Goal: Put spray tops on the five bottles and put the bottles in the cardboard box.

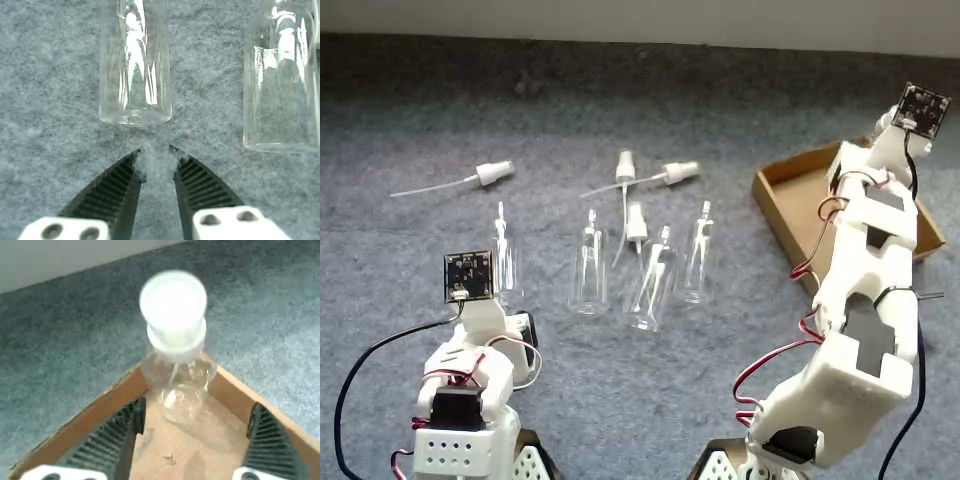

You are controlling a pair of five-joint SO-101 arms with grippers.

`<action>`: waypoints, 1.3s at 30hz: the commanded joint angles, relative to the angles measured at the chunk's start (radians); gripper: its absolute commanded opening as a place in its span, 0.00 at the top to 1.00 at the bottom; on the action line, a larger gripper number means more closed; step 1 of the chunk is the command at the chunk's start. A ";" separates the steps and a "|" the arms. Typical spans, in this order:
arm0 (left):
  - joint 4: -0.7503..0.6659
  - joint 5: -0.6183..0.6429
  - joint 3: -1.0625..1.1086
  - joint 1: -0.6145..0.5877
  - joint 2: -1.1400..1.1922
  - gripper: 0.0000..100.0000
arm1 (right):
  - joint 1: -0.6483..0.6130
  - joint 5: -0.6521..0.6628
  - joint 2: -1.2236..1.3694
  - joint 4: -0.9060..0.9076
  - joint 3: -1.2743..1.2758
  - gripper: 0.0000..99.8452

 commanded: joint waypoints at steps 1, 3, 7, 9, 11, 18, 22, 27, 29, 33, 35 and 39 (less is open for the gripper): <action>-0.014 -0.015 0.021 0.015 -0.002 0.95 | -0.019 -0.003 -0.071 0.039 -0.045 0.71; -0.014 -0.015 0.021 0.015 -0.002 0.95 | -0.019 -0.003 -0.071 0.041 -0.045 0.71; -0.012 -0.015 0.021 0.015 -0.002 0.95 | -0.019 -0.003 -0.071 0.042 -0.044 0.71; -0.012 -0.015 0.021 0.015 -0.002 0.95 | -0.019 -0.003 -0.071 0.044 -0.044 0.71; -0.012 -0.015 0.021 0.015 -0.002 0.95 | -0.019 -0.003 -0.073 0.051 -0.044 0.71; -0.012 -0.015 0.021 0.015 -0.002 0.95 | -0.028 -0.008 -0.111 0.271 -0.163 0.71; -0.011 -0.015 0.021 0.015 -0.002 0.95 | -0.028 -0.003 -0.170 0.364 -0.189 0.71; -0.011 -0.015 0.021 0.015 -0.002 0.95 | -0.061 0.021 -0.302 0.559 -0.196 0.71; -0.011 -0.015 0.021 0.012 -0.002 0.95 | -0.090 0.091 -0.369 0.648 -0.193 0.71; -0.011 -0.015 0.021 0.012 -0.002 0.96 | -0.143 0.152 -0.493 0.812 -0.191 0.71; -0.011 -0.015 0.021 0.010 -0.002 0.96 | -0.154 0.152 -0.544 0.840 -0.191 0.71; -0.012 -0.015 0.021 0.008 -0.002 1.00 | -0.154 0.158 -0.639 0.840 -0.188 0.71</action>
